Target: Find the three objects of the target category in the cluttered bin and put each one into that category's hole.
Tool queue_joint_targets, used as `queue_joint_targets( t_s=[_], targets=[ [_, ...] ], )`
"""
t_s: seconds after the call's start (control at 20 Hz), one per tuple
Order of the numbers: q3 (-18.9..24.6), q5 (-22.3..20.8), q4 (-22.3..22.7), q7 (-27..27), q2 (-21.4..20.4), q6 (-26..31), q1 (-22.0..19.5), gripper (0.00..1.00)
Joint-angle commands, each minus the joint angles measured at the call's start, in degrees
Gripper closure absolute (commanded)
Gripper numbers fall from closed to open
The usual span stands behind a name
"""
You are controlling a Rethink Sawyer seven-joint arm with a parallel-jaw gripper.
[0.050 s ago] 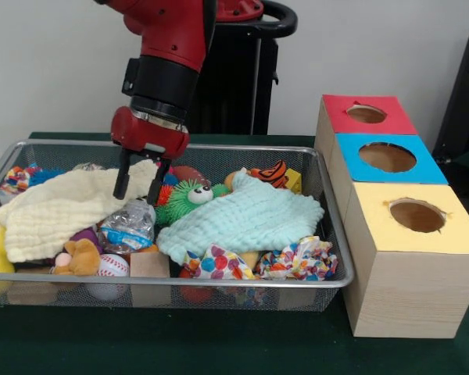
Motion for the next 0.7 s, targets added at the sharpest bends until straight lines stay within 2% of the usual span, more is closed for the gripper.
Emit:
queue_joint_targets(
  t_s=[0.05,0.15,0.4,0.55,0.6,0.7],
  targets=[
    [8.47,-1.45,4.12,4.45,-1.58,5.42,1.29,0.00],
    [7.25,-0.56,3.86,4.70,-0.98,4.93,2.32,0.00],
    [7.75,-0.62,2.90,4.52,0.73,4.72,2.25,0.00],
    [4.66,1.32,2.19,5.14,2.10,3.26,4.07,0.00],
    [1.45,3.55,1.81,5.81,3.63,1.45,5.99,0.00],
    [-1.10,5.76,1.65,6.54,5.26,0.31,7.40,0.00]
  ],
)
